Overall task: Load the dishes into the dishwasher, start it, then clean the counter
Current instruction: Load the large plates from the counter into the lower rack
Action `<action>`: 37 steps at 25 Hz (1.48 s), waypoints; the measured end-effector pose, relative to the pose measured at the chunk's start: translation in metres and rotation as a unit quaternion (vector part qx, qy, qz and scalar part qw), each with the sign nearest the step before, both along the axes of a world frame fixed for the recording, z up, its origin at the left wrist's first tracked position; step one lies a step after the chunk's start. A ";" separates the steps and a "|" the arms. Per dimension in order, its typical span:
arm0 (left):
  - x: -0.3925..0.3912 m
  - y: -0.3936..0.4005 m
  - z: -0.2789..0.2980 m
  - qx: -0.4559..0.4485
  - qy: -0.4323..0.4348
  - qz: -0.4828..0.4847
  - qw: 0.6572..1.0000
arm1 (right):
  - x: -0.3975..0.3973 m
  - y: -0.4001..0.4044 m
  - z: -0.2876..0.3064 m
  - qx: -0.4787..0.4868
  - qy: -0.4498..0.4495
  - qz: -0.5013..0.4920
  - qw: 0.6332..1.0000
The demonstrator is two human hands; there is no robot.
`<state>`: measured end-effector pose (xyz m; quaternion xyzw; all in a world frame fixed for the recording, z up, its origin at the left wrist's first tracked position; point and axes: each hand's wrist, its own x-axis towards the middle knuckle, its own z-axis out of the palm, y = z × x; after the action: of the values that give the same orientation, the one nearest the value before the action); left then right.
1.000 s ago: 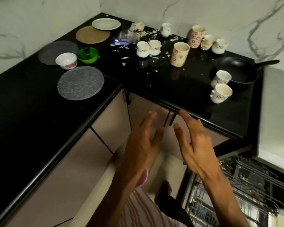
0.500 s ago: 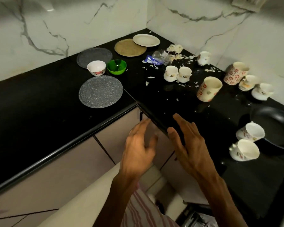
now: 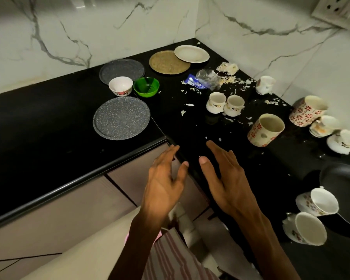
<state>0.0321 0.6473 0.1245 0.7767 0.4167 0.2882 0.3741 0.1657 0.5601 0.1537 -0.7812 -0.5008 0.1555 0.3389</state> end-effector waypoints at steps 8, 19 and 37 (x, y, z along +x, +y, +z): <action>0.038 0.093 -0.014 -0.022 -0.009 0.008 1.000 | 0.040 0.092 -0.017 -0.011 -0.007 0.018 1.000; 0.023 0.241 -0.052 -0.044 0.040 0.053 0.997 | 0.034 0.271 -0.060 -0.072 0.017 0.112 0.991; 0.014 0.243 -0.098 -0.103 0.139 -0.041 0.984 | 0.066 0.311 -0.131 -0.176 -0.001 -0.029 0.984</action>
<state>0.0464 0.8902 0.0265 0.7832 0.4600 0.1172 0.4015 0.2317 0.8709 0.0228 -0.8432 -0.4428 0.2306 0.1997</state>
